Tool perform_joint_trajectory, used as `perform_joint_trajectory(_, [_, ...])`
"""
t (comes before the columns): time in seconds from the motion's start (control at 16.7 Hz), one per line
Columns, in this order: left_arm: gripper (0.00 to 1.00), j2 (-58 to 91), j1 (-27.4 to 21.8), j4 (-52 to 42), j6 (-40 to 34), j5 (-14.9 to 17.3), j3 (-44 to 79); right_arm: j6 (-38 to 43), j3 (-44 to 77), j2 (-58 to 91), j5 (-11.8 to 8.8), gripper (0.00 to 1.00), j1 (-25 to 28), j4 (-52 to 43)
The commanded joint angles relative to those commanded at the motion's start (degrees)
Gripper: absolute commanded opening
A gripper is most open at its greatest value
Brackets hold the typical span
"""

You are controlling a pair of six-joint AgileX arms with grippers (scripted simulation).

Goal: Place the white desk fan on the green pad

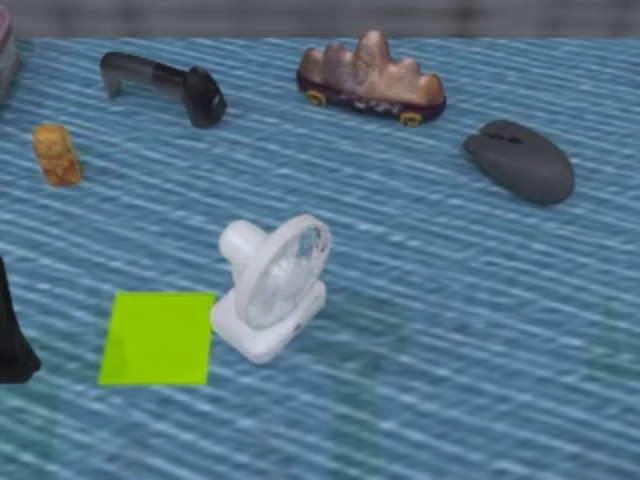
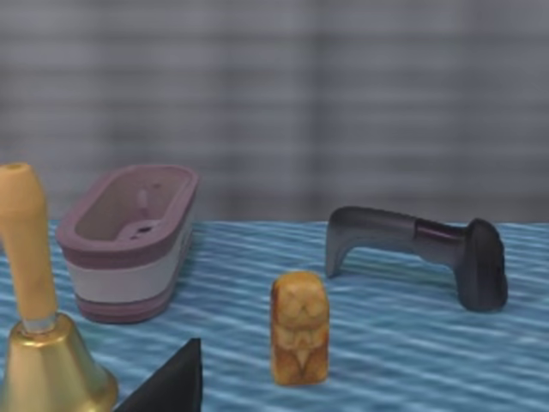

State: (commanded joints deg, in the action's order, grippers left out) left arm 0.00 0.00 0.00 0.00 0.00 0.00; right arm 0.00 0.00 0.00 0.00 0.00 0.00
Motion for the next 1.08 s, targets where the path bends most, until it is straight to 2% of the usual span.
perform_joint_trajectory(0.24, [1.0,1.8,-0.8,-1.7,0.2,0.0,1.7,0.0,0.0,0.0,0.0,1.0,0.0,0.0])
perform_joint_trajectory(0.48, [1.0,12.5,-4.8,-11.4,0.8,0.0,12.2,0.0,0.0,0.0,0.0,1.0,0.0,0.0])
perform_joint_trajectory(0.72, [1.0,32.0,-10.9,-26.1,1.4,-0.1,31.0,0.0,0.0,0.0,0.0,1.0,0.0,0.0])
perform_joint_trajectory(1.08, [1.0,68.4,-21.8,-51.0,2.2,0.0,66.4,0.0,0.0,0.0,0.0,1.0,0.0,0.0])
